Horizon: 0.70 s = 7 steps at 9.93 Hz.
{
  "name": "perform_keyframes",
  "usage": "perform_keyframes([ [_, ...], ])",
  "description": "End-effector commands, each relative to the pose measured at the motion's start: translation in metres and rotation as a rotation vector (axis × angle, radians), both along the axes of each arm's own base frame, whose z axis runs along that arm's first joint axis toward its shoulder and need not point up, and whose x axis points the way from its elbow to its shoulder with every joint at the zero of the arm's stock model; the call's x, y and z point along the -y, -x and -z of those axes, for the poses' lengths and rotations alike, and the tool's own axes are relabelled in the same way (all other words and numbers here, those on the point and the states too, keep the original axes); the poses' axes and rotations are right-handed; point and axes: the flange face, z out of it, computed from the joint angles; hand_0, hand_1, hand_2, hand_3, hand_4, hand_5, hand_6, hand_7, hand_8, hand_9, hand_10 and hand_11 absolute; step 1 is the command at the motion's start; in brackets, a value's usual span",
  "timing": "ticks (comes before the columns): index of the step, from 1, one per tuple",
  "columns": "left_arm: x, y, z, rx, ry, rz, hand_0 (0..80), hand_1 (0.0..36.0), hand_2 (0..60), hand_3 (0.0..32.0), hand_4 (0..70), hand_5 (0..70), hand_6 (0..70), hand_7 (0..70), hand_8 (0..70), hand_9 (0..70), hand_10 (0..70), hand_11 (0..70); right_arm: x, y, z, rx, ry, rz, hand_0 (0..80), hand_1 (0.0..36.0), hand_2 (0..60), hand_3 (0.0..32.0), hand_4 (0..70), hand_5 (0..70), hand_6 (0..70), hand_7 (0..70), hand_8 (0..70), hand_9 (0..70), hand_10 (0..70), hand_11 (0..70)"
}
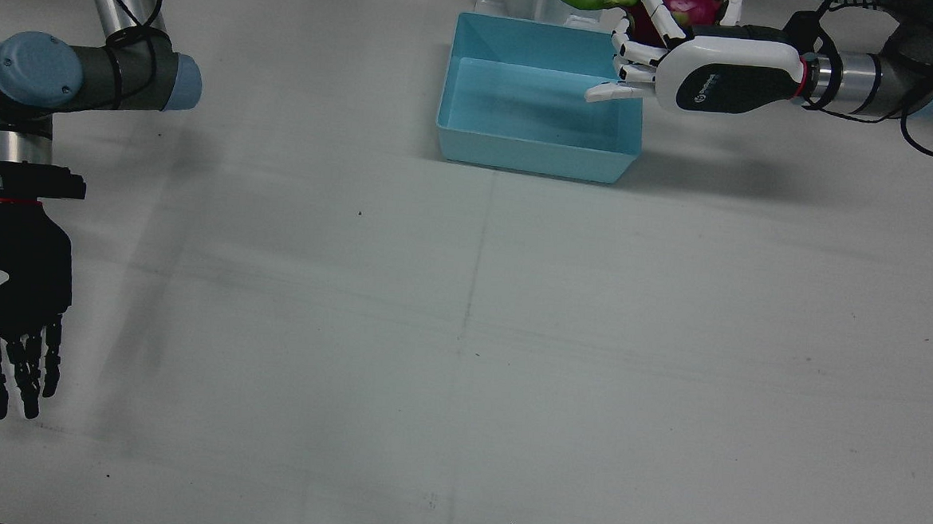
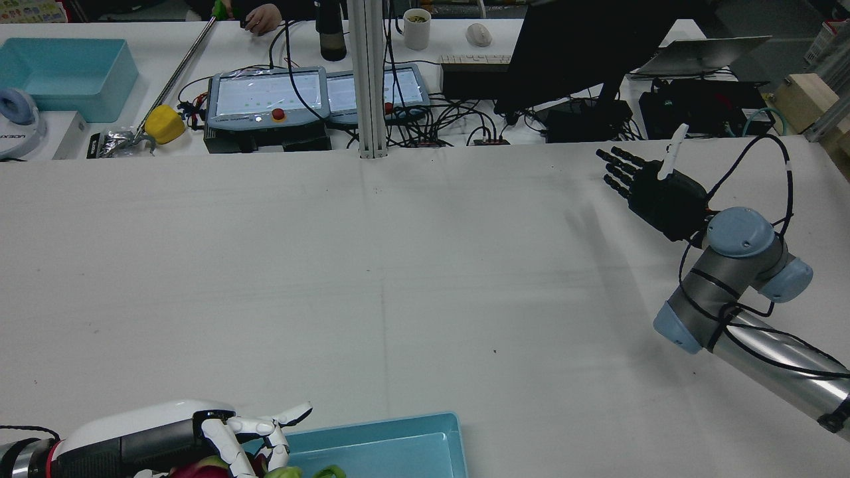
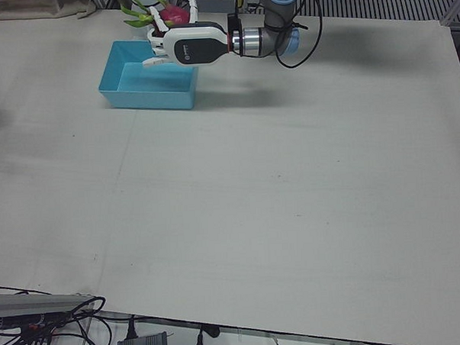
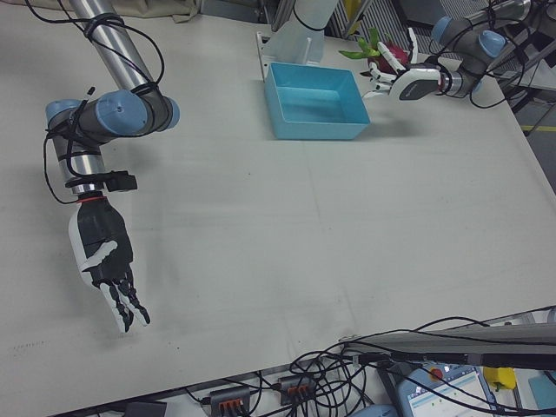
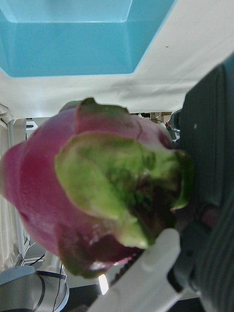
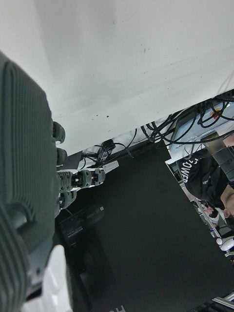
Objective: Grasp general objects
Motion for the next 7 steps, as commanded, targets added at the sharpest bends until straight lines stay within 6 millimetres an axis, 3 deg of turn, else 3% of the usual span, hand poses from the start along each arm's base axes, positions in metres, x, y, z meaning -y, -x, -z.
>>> perform_keyframes([
  [1,-0.011,-0.027,0.020,-0.063,0.061,0.006,0.0,0.0,14.5,32.0,0.0,0.0,0.0,70.0,0.0,17.0,0.0,0.0,0.000,0.000,0.000,0.000,0.000,0.000,0.0,0.0,0.0,0.0,0.0,0.0,0.0,0.0,0.0,0.0,0.0,0.0],
  [3,-0.023,-0.054,0.037,-0.078,0.060,0.000,0.0,0.0,9.2,32.0,0.0,0.0,0.0,67.1,0.0,12.0,0.0,0.0,0.000,0.000,0.000,0.000,0.000,0.000,0.0,0.0,0.0,0.0,0.0,0.0,0.0,0.0,0.0,0.0,0.0,0.0],
  [4,-0.028,-0.062,0.041,-0.085,0.074,0.006,0.0,0.0,0.7,32.0,0.0,0.0,0.0,46.2,0.0,7.8,0.0,0.0,0.000,0.000,0.000,0.000,0.000,0.000,0.0,0.0,0.0,0.0,0.0,0.0,0.0,0.0,0.0,0.0,0.0,0.0],
  [5,-0.027,-0.065,0.045,-0.088,0.068,0.012,0.0,0.0,0.0,32.0,0.0,0.0,0.0,35.0,0.0,5.6,0.0,0.0,0.000,0.000,0.000,0.000,0.000,0.000,0.0,0.0,0.0,0.0,0.0,0.0,0.0,0.0,0.0,0.0,0.0,0.0],
  [7,-0.026,-0.071,0.039,-0.073,0.067,0.017,0.0,0.0,0.0,32.0,0.0,0.0,0.0,26.0,0.0,3.8,0.0,0.0,0.000,0.000,0.000,0.000,0.000,0.000,0.0,0.0,0.0,0.0,0.0,0.0,0.0,0.0,0.0,0.0,0.0,0.0],
])
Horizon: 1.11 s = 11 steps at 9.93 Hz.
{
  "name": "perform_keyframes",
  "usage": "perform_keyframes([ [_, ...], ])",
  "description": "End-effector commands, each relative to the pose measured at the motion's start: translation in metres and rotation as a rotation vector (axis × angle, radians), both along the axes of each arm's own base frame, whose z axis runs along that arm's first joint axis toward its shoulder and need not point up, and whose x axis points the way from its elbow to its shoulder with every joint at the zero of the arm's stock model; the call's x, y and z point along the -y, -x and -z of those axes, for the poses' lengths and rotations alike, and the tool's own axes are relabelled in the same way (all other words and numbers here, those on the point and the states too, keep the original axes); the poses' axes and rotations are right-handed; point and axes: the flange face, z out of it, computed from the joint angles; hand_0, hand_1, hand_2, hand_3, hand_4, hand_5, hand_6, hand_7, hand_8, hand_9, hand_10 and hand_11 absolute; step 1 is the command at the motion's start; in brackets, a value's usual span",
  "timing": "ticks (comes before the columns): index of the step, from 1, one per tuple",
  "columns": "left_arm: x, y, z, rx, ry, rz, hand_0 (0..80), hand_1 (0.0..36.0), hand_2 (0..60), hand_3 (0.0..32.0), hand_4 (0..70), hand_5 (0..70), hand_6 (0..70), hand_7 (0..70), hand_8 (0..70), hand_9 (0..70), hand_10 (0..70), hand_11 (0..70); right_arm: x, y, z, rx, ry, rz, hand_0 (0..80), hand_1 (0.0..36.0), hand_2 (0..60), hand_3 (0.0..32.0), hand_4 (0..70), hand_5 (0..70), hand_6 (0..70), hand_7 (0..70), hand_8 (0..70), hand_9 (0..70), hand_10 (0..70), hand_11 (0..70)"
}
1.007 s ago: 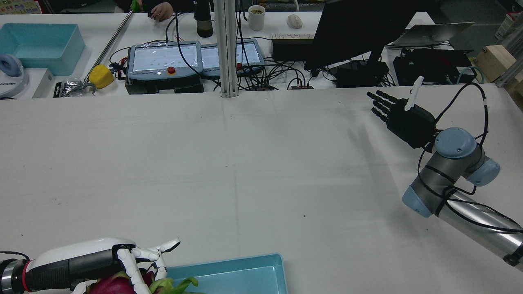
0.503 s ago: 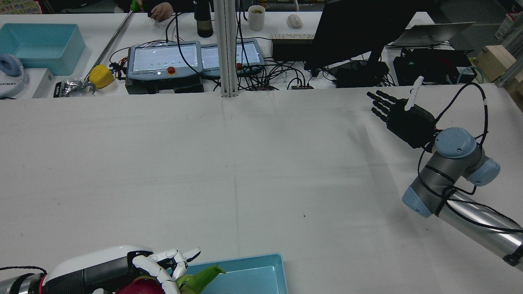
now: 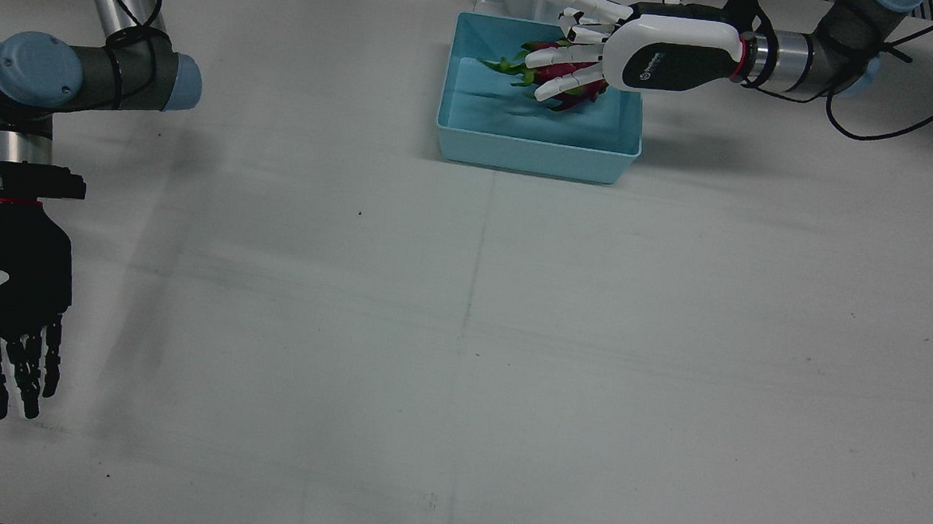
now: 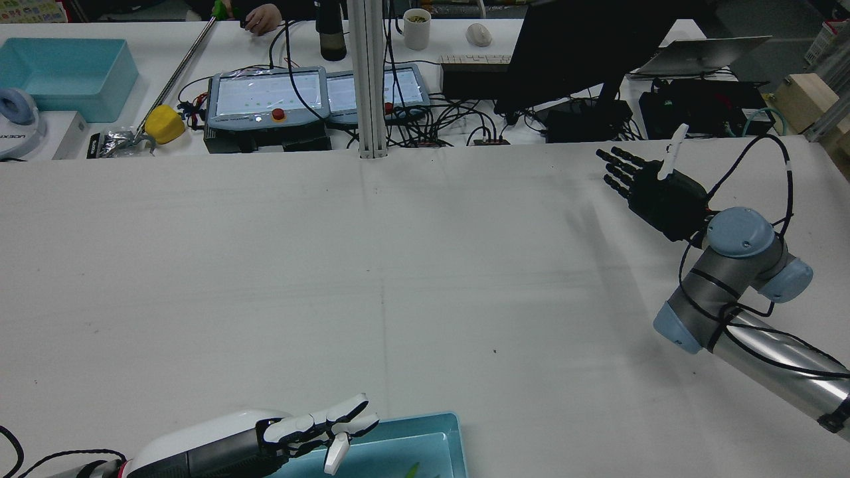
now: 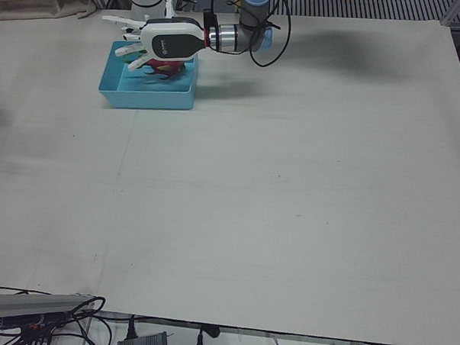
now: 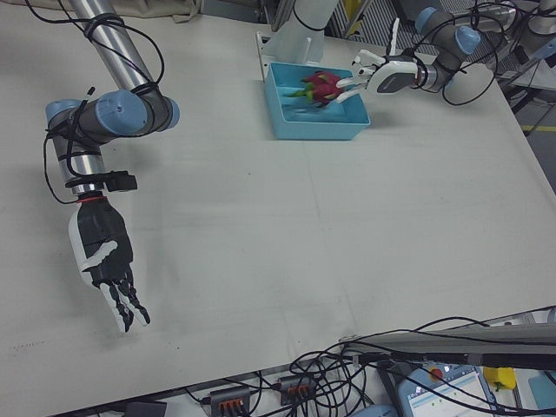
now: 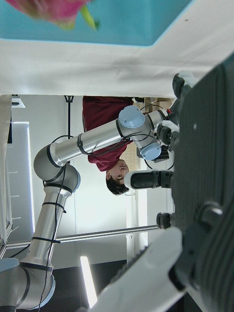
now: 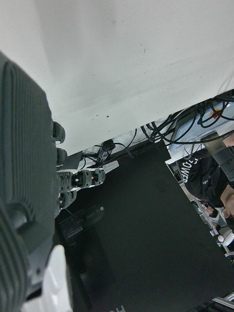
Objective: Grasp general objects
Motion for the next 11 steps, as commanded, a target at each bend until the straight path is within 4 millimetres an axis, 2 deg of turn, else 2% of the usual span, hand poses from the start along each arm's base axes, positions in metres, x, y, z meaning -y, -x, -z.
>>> perform_keyframes([
  [1,-0.002,-0.009,0.000,0.005,0.004,0.002,0.0,0.0,0.0,32.0,0.0,0.0,0.0,27.7,0.0,4.1,0.0,0.0,0.000,0.000,-0.001,-0.001,0.001,0.000,0.0,0.0,0.0,0.0,0.0,0.0,0.0,0.0,0.0,0.0,0.0,0.0],
  [2,0.003,-0.005,0.001,-0.001,0.009,-0.004,0.0,0.0,11.4,32.0,0.0,0.0,0.0,62.4,0.0,11.0,0.0,0.0,0.000,0.000,0.000,0.000,0.000,0.000,0.0,0.0,0.0,0.0,0.0,0.0,0.0,0.0,0.0,0.0,0.0,0.0],
  [3,0.008,-0.001,-0.004,0.002,0.026,-0.020,0.0,3.4,34.2,32.0,0.0,0.0,0.2,70.0,0.0,18.6,0.0,0.0,0.000,0.000,-0.001,-0.001,0.001,0.000,0.0,0.0,0.0,0.0,0.0,0.0,0.0,0.0,0.0,0.0,0.0,0.0],
  [4,0.022,0.011,-0.005,0.011,0.008,-0.008,7.9,6.9,39.8,32.0,0.0,0.0,3.8,70.0,0.0,18.6,0.0,0.0,0.000,0.000,0.000,0.000,0.000,0.000,0.0,0.0,0.0,0.0,0.0,0.0,0.0,0.0,0.0,0.0,0.0,0.0],
  [5,0.040,0.034,-0.019,0.058,-0.019,0.007,30.2,9.3,57.4,19.6,46.2,2.5,21.7,70.0,3.3,18.6,13.9,20.2,0.000,0.000,0.000,0.000,0.000,0.000,0.0,0.0,0.0,0.0,0.0,0.0,0.0,0.0,0.0,0.0,0.0,0.0],
  [6,0.067,0.073,-0.041,0.116,-0.024,0.051,35.2,6.7,60.0,0.6,70.0,4.6,38.1,70.0,6.6,18.6,36.4,50.4,0.000,0.000,-0.001,-0.001,0.001,0.000,0.0,0.0,0.0,0.0,0.0,0.0,0.0,0.0,0.0,0.0,0.0,0.0],
  [7,0.096,0.129,-0.066,0.159,-0.017,0.121,43.8,9.3,60.0,0.0,70.0,14.0,68.8,70.0,12.7,18.6,65.2,70.0,0.000,0.000,-0.001,-0.001,0.001,0.000,0.0,0.0,0.0,0.0,0.0,0.0,0.0,0.0,0.0,0.0,0.0,0.0],
  [8,0.126,0.201,-0.100,0.197,-0.004,0.200,58.0,18.5,60.0,0.0,70.0,33.7,70.0,70.0,27.1,22.0,70.0,70.0,0.000,0.000,-0.001,-0.001,0.001,0.000,0.0,0.0,0.0,0.0,0.0,0.0,0.0,0.0,0.0,0.0,0.0,0.0],
  [9,0.161,0.290,-0.142,0.208,0.021,0.318,66.4,22.2,60.0,0.0,70.0,43.3,70.0,70.0,63.9,69.0,70.0,70.0,0.000,0.000,-0.001,-0.001,0.001,0.000,0.0,0.0,0.0,0.0,0.0,0.0,0.0,0.0,0.0,0.0,0.0,0.0],
  [10,0.177,0.381,-0.161,0.218,0.038,0.508,63.3,19.3,60.0,0.0,70.0,48.3,70.0,70.0,70.0,70.0,70.0,70.0,0.000,0.000,-0.001,-0.001,0.001,0.000,0.0,0.0,0.0,0.0,0.0,0.0,0.0,0.0,0.0,0.0,0.0,0.0],
  [11,0.174,0.438,-0.183,0.229,0.058,0.631,52.8,7.4,60.0,0.0,70.0,48.6,70.0,70.0,70.0,70.0,70.0,70.0,0.000,0.000,0.000,0.000,0.000,0.000,0.0,0.0,0.0,0.0,0.0,0.0,0.0,0.0,0.0,0.0,0.0,0.0],
])
